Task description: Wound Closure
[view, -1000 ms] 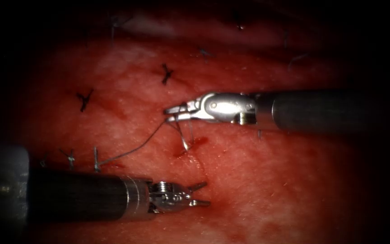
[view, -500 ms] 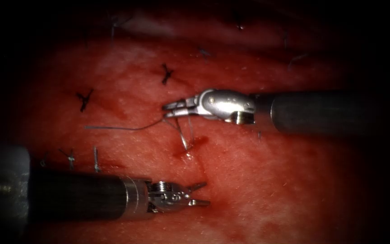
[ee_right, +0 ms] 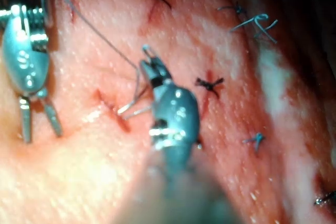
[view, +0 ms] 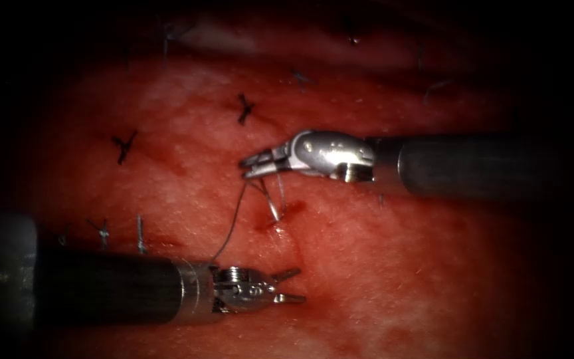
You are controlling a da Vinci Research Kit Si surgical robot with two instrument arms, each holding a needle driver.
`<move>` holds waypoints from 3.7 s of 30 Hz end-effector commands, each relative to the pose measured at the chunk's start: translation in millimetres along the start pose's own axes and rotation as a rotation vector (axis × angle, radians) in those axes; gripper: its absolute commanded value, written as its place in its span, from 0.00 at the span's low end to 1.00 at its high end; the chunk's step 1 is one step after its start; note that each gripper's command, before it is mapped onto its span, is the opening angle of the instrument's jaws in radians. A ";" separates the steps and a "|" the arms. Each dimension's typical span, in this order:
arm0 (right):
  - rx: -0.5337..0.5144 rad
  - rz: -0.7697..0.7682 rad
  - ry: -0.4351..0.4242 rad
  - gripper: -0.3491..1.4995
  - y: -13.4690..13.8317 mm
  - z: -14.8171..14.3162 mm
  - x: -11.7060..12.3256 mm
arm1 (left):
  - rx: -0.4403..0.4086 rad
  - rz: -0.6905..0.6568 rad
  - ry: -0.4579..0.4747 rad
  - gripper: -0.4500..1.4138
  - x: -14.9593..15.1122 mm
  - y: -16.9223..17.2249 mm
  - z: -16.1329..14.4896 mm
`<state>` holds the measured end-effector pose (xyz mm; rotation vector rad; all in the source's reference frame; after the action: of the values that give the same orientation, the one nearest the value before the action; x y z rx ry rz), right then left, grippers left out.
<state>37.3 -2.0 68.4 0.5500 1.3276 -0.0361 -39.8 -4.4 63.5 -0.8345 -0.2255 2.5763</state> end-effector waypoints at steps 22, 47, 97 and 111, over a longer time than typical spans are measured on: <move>0.149 0.424 0.001 0.00 1.6 1.6 -0.2 | -0.002 0.004 0.002 0.34 -0.2 0.2 0.8; 0.279 0.555 -0.017 0.00 -1.0 1.8 -0.6 | -0.007 0.008 0.004 0.33 -0.6 0.1 0.5; 0.087 0.694 0.142 0.61 -5.9 -4.2 -2.1 | 0.059 0.128 0.089 0.32 1.9 0.6 -5.0; 0.059 0.679 0.166 0.48 -7.4 -7.1 -3.2 | 0.198 0.165 0.198 0.41 4.8 -0.6 -5.6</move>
<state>26.8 -6.5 67.3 1.0453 1.2409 0.5385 -39.1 -1.4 56.1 -1.0594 0.1724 2.5852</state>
